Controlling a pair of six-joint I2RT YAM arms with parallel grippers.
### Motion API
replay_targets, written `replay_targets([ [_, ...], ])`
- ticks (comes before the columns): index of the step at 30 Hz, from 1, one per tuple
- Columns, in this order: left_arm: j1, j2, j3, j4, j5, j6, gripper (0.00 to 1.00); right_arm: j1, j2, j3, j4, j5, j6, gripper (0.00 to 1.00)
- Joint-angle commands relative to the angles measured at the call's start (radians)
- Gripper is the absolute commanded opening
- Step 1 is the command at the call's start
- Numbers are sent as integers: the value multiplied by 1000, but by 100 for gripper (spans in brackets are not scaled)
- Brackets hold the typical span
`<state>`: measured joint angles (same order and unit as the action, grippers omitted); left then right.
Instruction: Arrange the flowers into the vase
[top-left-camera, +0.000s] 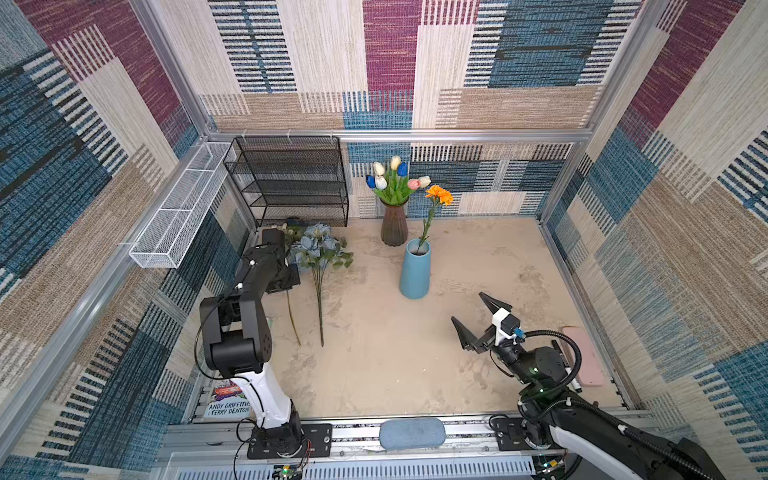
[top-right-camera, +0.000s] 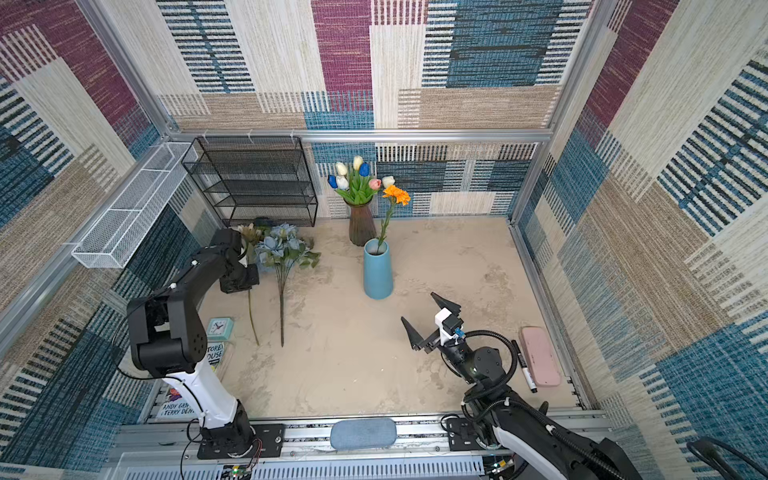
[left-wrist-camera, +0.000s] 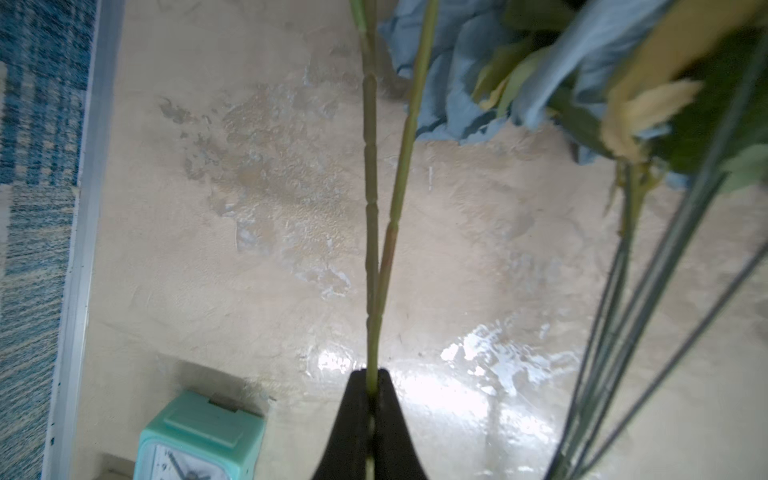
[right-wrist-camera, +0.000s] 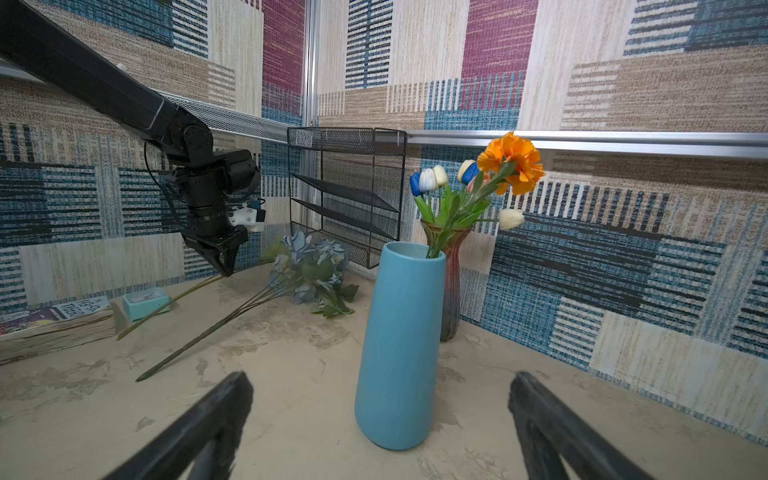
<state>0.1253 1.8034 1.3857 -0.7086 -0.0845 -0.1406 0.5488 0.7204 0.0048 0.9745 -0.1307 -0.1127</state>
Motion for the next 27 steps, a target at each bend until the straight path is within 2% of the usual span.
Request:
replay_targets([
  [1,-7,-55,-17,-2,46,-53,0,0,1,-5,40,-1,13,100],
  [5,-34,-138,-66,5,7,-99,0,0,4,-4,46,-6,17,100],
  [9,-58,-267,-198,87,40,-160,0,0,-1,-5,49,-13,22,100],
  [15,-76,-489,-386,206,14,-224,0,0,-11,-6,46,-18,28,100],
  [21,-95,-644,-400,220,-6,-233,0,0,-22,-7,43,-19,29,100],
  [26,-162,-713,-392,265,-32,-200,0,0,-27,-7,39,-18,27,100],
  [27,-169,-714,-386,268,-11,-198,0,0,-28,-6,37,-15,27,100],
])
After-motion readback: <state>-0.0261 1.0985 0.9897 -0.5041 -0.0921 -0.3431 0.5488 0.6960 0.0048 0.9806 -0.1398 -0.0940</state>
